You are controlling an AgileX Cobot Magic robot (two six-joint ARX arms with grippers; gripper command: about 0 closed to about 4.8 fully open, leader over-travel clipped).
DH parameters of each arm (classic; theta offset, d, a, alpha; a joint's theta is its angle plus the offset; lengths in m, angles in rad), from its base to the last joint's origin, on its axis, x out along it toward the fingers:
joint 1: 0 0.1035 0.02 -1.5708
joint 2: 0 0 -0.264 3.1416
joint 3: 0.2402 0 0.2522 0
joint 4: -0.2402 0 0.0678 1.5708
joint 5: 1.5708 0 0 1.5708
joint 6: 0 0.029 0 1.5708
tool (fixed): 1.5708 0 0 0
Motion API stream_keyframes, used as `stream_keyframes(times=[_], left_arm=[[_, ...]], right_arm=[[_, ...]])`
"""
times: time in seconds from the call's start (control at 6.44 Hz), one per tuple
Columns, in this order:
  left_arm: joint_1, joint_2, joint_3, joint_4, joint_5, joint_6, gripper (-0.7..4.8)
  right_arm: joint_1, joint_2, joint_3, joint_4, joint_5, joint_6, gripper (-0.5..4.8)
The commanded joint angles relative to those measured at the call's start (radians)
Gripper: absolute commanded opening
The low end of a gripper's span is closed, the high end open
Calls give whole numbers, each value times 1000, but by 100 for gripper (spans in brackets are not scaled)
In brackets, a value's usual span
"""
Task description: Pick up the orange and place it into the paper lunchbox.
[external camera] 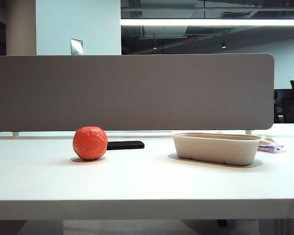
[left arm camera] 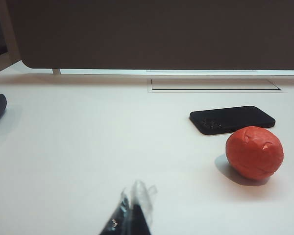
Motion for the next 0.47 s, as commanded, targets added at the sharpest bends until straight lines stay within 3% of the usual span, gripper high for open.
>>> stream_keyframes(times=[0.16, 0.47], left_arm=[[2, -3, -2, -1, -3, -3, -5], [2, -3, 0, 0, -3, -7, -5]], right_arm=[[1, 0, -3, 18, 5, -2, -6], [1, 0, 9, 24, 5, 1, -6]])
